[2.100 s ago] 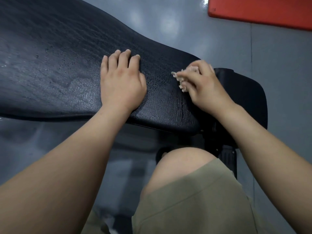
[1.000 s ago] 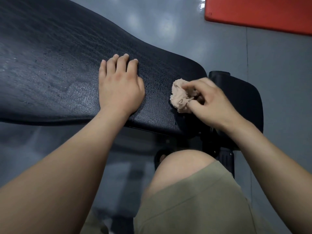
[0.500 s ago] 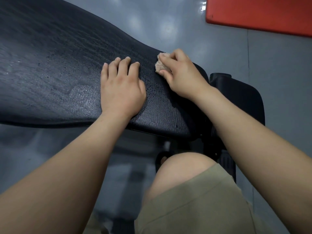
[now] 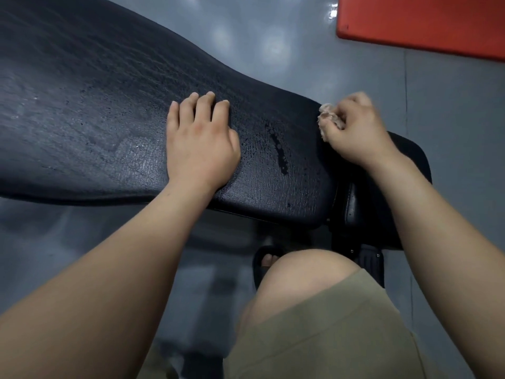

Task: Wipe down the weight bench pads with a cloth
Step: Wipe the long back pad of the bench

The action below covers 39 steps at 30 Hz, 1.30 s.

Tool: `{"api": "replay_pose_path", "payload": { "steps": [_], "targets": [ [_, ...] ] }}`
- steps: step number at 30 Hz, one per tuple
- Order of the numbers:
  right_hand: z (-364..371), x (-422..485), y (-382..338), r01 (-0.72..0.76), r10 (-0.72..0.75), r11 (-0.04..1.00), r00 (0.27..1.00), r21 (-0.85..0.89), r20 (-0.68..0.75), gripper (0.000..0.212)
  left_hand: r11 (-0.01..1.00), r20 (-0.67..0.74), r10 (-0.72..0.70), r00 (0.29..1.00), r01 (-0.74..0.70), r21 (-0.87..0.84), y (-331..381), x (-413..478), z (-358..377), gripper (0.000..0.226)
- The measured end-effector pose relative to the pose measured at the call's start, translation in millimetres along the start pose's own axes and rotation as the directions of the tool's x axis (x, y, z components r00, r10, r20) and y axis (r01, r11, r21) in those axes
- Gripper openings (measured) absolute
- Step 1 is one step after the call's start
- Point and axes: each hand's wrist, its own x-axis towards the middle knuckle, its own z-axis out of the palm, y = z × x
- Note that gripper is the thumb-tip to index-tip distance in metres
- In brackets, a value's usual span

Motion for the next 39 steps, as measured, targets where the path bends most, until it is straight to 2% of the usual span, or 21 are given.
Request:
{"api": "replay_pose_path", "payload": {
  "steps": [4, 9, 13, 17, 23, 30, 36, 39],
  "targets": [
    [8.4, 6.7, -19.8, 0.167, -0.166, 0.981, 0.986, 0.095, -0.017, 0.025, 1.0, 0.003, -0.001, 1.0, 0.001, 0.004, 0.5, 0.3, -0.6, 0.055],
    [25.9, 11.8, -48.6, 0.358, -0.355, 0.903, 0.933, 0.237, -0.057, 0.028, 1.0, -0.008, 0.009, 1.0, -0.009, -0.002, -0.7, -0.4, 0.2, 0.054],
    [32.1, -3.3, -51.5, 0.543, -0.538, 0.81, 0.838, 0.219, -0.087, 0.026, 1.0, -0.012, 0.013, 1.0, -0.013, -0.015, -1.7, -0.5, 2.7, 0.053],
    [27.8, -16.4, -49.6, 0.606, -0.62, 0.761, 0.784, 0.232, -0.012, 0.032, 1.0, -0.011, 0.005, 1.0, -0.005, -0.021, -1.0, -0.4, 3.5, 0.053],
    [10.4, -40.8, -47.1, 0.578, -0.628, 0.759, 0.772, 0.3, 0.101, 0.043, 1.0, 0.0, -0.003, 1.0, 0.003, -0.014, -0.5, 1.3, 1.7, 0.051],
    [0.4, -70.0, -34.5, 0.54, -0.624, 0.757, 0.765, 0.368, 0.159, 0.039, 0.999, 0.01, -0.029, 1.0, 0.029, -0.04, 1.8, 2.0, 0.4, 0.05],
    [-22.4, -98.0, -20.3, 0.438, -0.567, 0.794, 0.783, 0.422, 0.255, 0.035, 0.998, 0.039, -0.024, 0.999, 0.026, -0.058, 0.3, 2.3, -6.0, 0.048],
    [-34.8, -105.6, -4.2, 0.337, -0.498, 0.836, 0.797, 0.432, 0.341, 0.032, 0.998, 0.089, -0.048, 0.995, 0.051, -0.025, 7.4, 7.1, -7.5, 0.043]
  ]
}}
